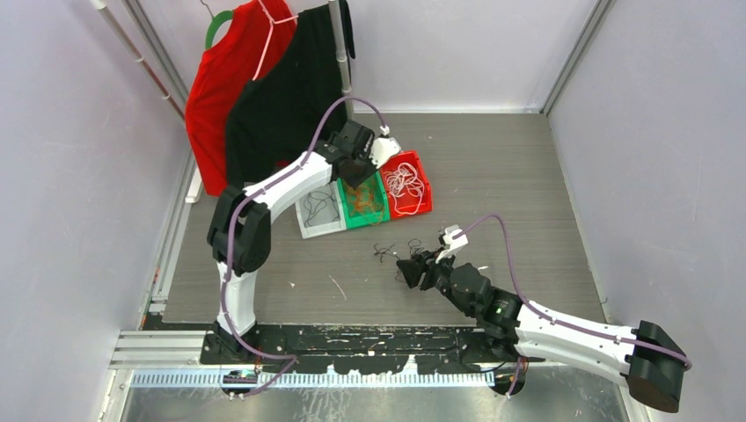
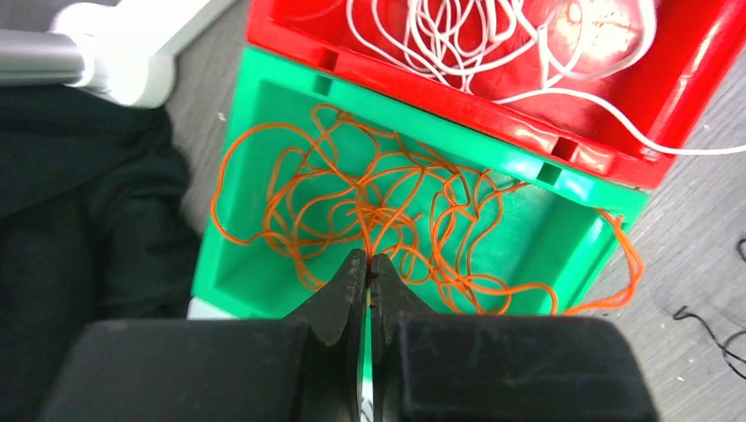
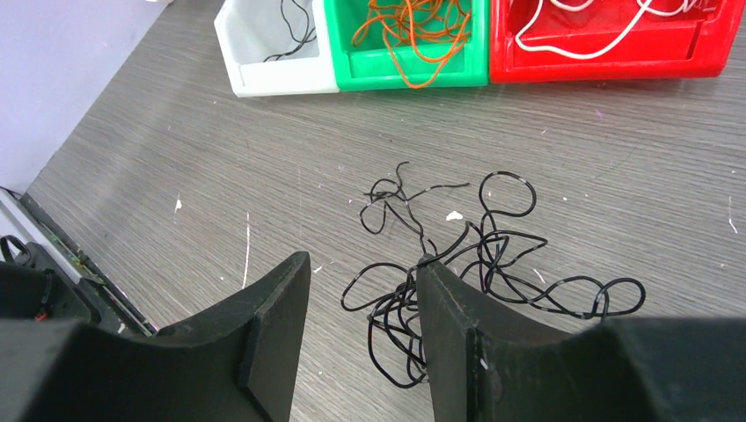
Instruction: Untangle the cables
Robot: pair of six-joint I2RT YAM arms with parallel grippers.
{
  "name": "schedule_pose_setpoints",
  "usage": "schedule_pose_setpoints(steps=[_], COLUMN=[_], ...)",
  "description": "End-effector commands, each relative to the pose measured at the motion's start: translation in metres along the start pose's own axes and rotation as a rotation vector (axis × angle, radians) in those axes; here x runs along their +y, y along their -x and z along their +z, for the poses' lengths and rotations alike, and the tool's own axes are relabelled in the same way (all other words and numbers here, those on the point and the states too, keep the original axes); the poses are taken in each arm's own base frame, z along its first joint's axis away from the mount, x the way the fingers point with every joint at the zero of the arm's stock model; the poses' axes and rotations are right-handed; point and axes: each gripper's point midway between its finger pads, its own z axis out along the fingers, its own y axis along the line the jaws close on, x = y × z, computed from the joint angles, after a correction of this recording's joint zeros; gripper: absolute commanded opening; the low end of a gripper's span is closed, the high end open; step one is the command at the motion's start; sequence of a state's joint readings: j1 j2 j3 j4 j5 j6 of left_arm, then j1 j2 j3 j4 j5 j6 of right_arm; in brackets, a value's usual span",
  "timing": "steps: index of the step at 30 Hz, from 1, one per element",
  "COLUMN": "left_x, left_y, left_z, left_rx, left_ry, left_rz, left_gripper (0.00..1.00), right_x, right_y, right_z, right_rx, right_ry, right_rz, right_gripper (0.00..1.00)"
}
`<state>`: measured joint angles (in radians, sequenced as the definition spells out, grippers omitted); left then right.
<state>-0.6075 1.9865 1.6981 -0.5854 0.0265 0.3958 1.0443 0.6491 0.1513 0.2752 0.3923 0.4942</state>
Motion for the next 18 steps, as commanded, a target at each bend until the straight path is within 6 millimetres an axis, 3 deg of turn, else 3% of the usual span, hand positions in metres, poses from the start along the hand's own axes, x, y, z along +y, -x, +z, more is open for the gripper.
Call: schedule_pose_setpoints(steps=[1, 5, 8, 10, 14, 18], left_x=[-0.004, -0.01, -0.005, -0.005, -0.015, -0.049], left_y=[0.001, 0.001, 0.017, 0.03, 0.049, 0.048], left_z=[0.019, 0.008, -0.02, -0.044, -0.101, -0.152], left_rx=[-0.005, 0.024, -0.036, -0.075, -0.145, -0.191], left_ry=[-0.036, -0.101, -0.128, -0.161, -0.251, -0.422], left_rz=[-0.001, -0.008, -0.035, -0.052, -0.045, 0.01], left_gripper=[0.12, 0.58, 0.83, 0.95, 1.0, 1.0], right_x=[0.015, 0.016, 0.016, 0.018, 0.023, 0.03], right_y=[0.033, 0.037, 0.039, 0.04, 0.046, 0.054], right_z=[0.0, -0.002, -0.002, -0.003, -0.002, -0.002], right_rx=[-0.08, -0.09, -0.098, -0.101, -0.114, -0.129], right_ry=[0.021, 0.025, 0.027, 0.034, 0.05, 0.073], right_rz=[0.051, 0.063, 0.071, 0.074, 0.087, 0.102], right_gripper=[0.53, 0.53, 0.53, 0.53, 0.52, 0.52])
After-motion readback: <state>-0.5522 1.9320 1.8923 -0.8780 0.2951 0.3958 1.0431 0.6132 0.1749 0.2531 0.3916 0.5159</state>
